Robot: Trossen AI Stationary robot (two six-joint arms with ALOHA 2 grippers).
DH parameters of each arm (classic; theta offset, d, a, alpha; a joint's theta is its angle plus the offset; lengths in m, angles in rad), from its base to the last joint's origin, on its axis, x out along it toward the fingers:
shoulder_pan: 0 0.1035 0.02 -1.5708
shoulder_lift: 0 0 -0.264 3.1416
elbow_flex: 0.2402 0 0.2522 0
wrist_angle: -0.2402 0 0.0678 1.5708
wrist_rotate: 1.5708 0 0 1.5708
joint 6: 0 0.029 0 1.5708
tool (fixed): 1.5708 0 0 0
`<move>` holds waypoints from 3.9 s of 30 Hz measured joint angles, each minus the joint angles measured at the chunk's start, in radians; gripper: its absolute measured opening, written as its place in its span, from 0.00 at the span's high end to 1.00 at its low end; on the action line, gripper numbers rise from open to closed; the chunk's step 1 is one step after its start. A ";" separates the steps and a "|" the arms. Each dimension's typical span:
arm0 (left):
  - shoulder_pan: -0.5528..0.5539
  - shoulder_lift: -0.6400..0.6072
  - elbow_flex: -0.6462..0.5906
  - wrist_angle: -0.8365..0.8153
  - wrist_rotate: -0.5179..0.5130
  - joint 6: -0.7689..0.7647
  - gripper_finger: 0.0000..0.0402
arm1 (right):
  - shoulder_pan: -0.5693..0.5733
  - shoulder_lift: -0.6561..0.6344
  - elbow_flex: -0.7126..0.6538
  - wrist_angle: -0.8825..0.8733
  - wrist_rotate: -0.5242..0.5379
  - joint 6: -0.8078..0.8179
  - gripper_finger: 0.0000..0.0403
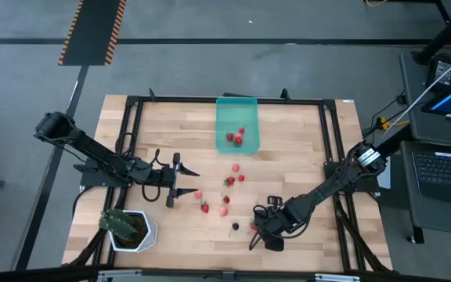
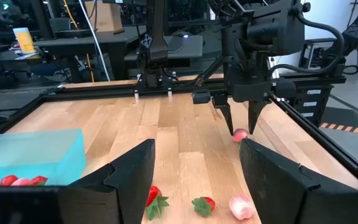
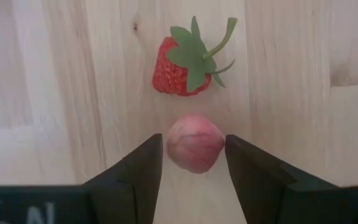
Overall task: Pick and placing Produce into tupperware
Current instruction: Put the pink peach into the blue bin
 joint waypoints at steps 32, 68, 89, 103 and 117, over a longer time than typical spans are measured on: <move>0.000 0.000 0.000 -0.013 0.000 0.000 0.43 | -0.003 0.050 0.000 0.017 0.001 0.002 0.80; 0.000 0.000 0.000 -0.014 0.008 -0.025 0.43 | -0.029 -0.302 -0.231 0.312 0.439 -0.099 0.81; 0.000 0.000 0.000 -0.012 0.008 -0.025 0.43 | -0.035 -0.485 -0.873 1.661 0.435 -0.554 0.82; 0.076 0.083 0.000 0.060 -0.108 -0.100 0.44 | -0.113 -0.484 -0.888 1.681 0.603 -0.581 0.82; 0.168 0.308 0.001 0.373 -0.021 -0.019 0.46 | -0.253 -0.428 -0.885 1.681 0.517 -0.566 0.82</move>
